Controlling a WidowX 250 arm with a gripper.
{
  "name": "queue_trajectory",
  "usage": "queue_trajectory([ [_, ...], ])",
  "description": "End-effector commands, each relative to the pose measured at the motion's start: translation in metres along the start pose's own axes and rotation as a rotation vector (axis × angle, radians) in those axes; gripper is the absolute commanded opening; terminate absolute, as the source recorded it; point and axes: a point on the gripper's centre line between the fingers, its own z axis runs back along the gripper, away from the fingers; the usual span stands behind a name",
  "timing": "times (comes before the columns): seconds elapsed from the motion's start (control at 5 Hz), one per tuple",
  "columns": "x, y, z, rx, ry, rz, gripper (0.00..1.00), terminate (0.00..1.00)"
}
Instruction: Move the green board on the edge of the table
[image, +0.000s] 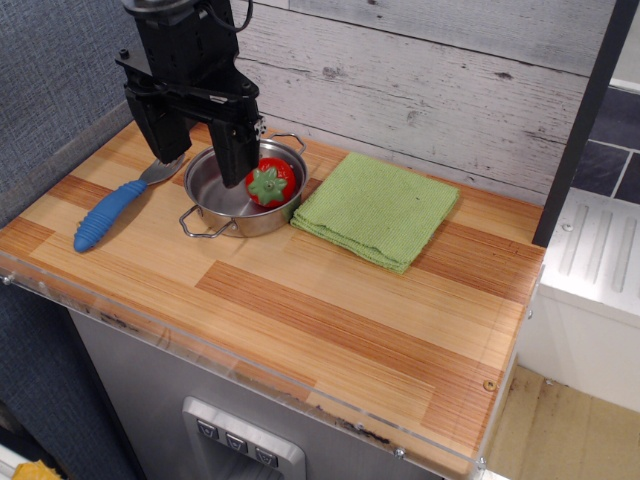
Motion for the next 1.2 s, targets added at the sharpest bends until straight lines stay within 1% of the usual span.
queue_trajectory([
  [0.0, 0.000, 0.000, 0.000, 0.000, 0.000, 0.000, 1.00, 0.00],
  [0.2, 0.025, -0.012, -0.010, 0.007, -0.010, -0.025, 1.00, 0.00],
  [0.4, 0.054, -0.023, -0.029, 0.001, -0.028, -0.013, 1.00, 0.00],
  [0.6, 0.081, -0.035, -0.052, 0.011, -0.047, 0.018, 1.00, 0.00],
  [0.8, 0.094, -0.038, -0.065, 0.043, -0.075, 0.052, 1.00, 0.00],
  [1.0, 0.103, -0.041, -0.070, 0.058, -0.124, 0.091, 1.00, 0.00],
])
